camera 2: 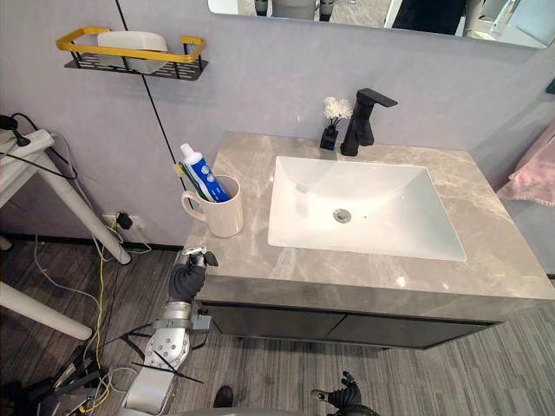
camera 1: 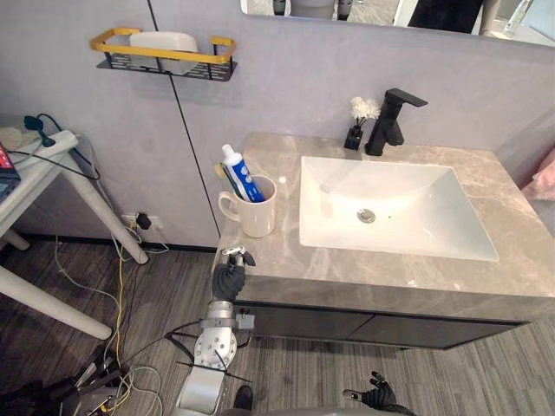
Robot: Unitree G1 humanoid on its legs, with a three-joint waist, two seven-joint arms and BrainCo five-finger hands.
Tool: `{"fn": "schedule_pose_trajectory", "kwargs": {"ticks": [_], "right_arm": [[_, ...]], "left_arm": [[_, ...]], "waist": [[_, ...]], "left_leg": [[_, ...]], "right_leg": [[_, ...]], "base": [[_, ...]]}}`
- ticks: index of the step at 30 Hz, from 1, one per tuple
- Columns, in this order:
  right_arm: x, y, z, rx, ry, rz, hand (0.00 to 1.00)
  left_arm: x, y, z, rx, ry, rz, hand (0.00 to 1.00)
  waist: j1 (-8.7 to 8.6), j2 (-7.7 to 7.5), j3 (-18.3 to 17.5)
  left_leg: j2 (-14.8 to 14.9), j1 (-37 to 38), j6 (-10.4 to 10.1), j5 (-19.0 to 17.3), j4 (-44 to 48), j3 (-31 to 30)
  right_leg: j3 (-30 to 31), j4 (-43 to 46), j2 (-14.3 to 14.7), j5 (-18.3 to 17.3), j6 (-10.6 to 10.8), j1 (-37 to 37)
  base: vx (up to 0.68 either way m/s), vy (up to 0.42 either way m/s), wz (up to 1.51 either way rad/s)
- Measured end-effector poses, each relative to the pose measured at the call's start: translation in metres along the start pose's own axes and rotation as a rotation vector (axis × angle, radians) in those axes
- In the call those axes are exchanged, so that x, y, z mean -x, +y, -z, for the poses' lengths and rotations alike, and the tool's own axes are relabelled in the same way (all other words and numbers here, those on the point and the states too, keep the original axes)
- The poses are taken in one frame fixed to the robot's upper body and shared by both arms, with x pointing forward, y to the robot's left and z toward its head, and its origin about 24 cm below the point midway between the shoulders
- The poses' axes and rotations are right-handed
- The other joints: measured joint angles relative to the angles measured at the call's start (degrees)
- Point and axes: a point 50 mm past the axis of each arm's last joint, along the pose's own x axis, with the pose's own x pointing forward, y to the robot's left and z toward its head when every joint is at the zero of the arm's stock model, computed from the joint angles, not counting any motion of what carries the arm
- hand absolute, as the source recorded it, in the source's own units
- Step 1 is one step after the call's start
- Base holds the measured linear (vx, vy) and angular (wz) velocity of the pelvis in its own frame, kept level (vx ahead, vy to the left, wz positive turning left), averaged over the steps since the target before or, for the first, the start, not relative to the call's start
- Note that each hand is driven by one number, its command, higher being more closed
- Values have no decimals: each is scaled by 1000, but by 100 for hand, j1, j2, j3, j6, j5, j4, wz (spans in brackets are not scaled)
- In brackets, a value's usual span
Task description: Organize washtable
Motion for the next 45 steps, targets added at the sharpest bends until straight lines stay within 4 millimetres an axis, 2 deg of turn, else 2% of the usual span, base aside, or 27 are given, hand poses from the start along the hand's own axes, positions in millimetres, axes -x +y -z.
{"fn": "schedule_pose_trajectory", "kwargs": {"ticks": [8,12,17,33,45], "right_arm": [[0,2,-4,14,-18,-28,0],[-1,2,-9,13,-40,-33,0],[-1,2,-9,13,-42,-41,0],[-2,2,-22,50,-102,-53,0],[-4,-1,-28,86,-125,-50,0]], "left_arm": [[-13,5,-9,5,-43,-35,100],[-21,6,-14,61,-51,-50,100],[-22,10,-13,70,-48,-63,100],[-40,38,-26,43,-121,-183,100],[-52,31,-41,278,-168,-136,100]], "waist": [[-13,-34,23],[-16,-74,102],[-24,-79,134],[-24,-98,283],[-69,-114,433]], "left_leg": [[55,-61,-61,-61,34,103],[60,-61,-61,-62,35,206],[60,-106,-50,-67,35,254],[56,-335,-45,-69,41,391],[37,-444,-34,-60,43,396]], "right_leg": [[124,-76,58,22,-32,-88],[223,-77,57,47,-57,-128],[295,-79,52,97,-58,-235],[521,-90,46,170,-62,-581],[550,-90,30,231,-69,-732]], "base": [[46,-18,-9],[1,-3,-11],[-38,3,-8],[-7,-2,-6],[-15,1,-1]]}}
